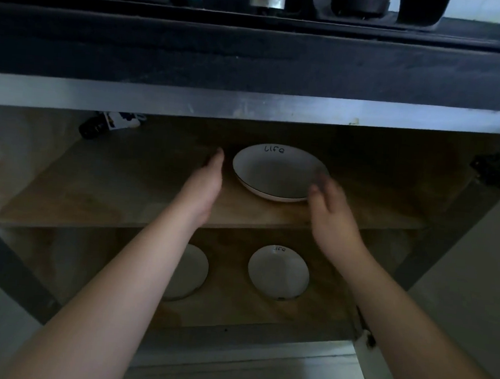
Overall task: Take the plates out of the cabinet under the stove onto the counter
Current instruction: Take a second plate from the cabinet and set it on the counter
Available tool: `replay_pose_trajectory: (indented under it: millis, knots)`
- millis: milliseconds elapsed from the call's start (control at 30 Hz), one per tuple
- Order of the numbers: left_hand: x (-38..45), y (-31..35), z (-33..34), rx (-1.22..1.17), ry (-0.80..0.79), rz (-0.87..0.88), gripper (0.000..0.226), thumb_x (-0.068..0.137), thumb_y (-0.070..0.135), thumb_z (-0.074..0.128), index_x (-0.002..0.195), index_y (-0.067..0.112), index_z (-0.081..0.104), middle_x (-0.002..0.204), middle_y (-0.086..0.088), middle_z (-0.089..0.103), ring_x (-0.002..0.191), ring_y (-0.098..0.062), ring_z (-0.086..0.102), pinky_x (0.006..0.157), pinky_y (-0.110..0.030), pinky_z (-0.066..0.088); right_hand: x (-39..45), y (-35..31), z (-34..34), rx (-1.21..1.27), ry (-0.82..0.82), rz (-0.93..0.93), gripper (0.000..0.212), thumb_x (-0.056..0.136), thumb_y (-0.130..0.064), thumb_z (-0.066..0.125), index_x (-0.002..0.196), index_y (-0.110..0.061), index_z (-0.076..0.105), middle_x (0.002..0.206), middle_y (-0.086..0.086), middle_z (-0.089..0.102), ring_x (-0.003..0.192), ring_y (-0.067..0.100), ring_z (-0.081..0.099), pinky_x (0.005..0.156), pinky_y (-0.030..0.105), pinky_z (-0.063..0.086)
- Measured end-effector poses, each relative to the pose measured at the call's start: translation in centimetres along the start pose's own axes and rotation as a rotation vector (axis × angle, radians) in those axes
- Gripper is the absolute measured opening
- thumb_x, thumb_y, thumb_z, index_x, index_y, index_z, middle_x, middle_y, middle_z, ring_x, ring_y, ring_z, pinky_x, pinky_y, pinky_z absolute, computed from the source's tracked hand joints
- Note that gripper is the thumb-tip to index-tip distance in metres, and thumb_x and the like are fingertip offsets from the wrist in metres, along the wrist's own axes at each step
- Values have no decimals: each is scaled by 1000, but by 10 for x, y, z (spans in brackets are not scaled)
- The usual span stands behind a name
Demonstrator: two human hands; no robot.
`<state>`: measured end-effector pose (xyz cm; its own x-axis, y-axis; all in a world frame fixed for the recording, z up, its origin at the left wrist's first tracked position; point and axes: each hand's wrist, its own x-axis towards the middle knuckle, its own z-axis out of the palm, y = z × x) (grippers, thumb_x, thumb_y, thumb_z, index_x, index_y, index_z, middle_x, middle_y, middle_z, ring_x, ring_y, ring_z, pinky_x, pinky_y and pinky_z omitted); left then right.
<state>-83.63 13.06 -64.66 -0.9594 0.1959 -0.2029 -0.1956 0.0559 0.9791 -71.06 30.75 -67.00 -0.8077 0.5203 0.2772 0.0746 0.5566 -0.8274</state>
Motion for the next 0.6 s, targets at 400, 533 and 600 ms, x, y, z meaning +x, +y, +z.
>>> replay_pose_trajectory:
  millis: [400,533,600]
  knots:
    - [15,11,10,-449,-167,-167,60,99,51,42,148,18,37,151,-17,40,130,-38,47,96,-57,48,39,-6,-29,970,-8,558,49,101,-31,40,146,-14,36,147,10,44,131,25,45,100,35,39]
    - [12,14,6,-402,-161,-196,61,98,55,41,145,16,40,143,-17,45,114,-38,56,76,-57,57,32,-7,-37,1026,-42,600,53,101,-34,38,147,-8,35,144,14,47,130,27,46,106,39,37]
    - [12,14,0,-343,-153,-226,62,98,55,41,145,15,40,143,-18,46,116,-39,55,75,-58,57,27,-3,-41,1020,-92,598,53,100,-35,38,145,-7,37,142,15,49,127,27,49,105,39,38]
